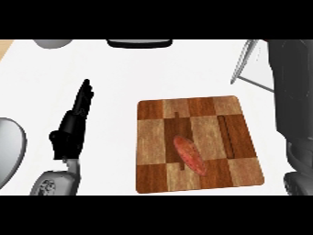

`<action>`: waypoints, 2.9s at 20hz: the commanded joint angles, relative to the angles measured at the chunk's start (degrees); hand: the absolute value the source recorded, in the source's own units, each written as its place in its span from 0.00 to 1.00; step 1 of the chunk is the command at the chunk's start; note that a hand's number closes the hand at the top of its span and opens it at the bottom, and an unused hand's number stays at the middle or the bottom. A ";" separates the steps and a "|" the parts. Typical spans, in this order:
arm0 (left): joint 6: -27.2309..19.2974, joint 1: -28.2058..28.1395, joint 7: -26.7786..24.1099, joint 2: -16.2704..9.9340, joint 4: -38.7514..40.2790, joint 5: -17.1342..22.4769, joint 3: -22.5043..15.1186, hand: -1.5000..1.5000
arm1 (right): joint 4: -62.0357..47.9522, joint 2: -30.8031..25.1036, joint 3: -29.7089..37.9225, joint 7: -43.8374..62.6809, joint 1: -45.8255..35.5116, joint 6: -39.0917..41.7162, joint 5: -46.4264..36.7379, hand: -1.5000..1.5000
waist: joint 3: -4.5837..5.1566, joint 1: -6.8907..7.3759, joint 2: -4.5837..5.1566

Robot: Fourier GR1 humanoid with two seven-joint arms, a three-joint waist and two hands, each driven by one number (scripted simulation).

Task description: Pick the tomato from the cutting board and place it in the tiered basket

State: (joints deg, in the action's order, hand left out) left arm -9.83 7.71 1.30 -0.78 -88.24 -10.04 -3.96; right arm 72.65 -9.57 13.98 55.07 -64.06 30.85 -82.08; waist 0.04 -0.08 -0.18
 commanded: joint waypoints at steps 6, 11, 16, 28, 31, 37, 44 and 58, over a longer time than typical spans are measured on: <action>-0.67 2.03 0.88 0.73 1.34 -0.85 -0.82 0.50 | -12.93 -6.26 7.46 0.34 -8.25 -6.77 2.47 1.00 | -0.01 0.86 0.41; 0.56 1.38 1.93 -0.56 -1.33 0.40 -0.21 0.50 | -21.93 -9.96 7.33 -2.61 -6.74 -16.19 -0.27 1.00 | -0.02 1.33 0.58; 1.35 4.08 2.21 -1.28 1.24 0.82 0.40 0.50 | -30.75 -16.12 8.14 -6.16 -10.82 -15.97 -0.04 1.00 | -0.01 1.33 0.70; 0.08 -0.01 2.36 -0.02 -3.53 0.25 -1.87 0.50 | -36.42 -18.32 16.48 -6.56 -2.98 -33.63 6.30 0.00 | -0.13 1.83 0.68; 0.75 -0.84 2.39 -0.48 -3.50 0.57 -1.66 0.50 | -36.38 -18.02 17.29 -9.20 -4.26 -33.81 9.55 0.00 | -0.07 1.36 0.42; 1.55 -0.60 0.91 -0.95 -1.02 1.39 -0.55 0.50 | -33.64 -21.39 21.87 -14.71 -2.83 -43.71 14.76 0.00 | -0.09 1.04 0.47; 1.35 0.41 1.43 -2.65 -0.91 1.78 2.12 0.50 | -20.69 -22.40 23.50 -4.48 2.22 -44.61 15.89 0.00 | 0.01 -1.00 -0.33; -0.73 -5.10 0.95 -2.94 -3.73 0.58 2.87 0.50 | 26.61 -14.93 38.44 -7.52 34.98 -27.79 39.28 0.00 | -0.08 -5.64 -1.81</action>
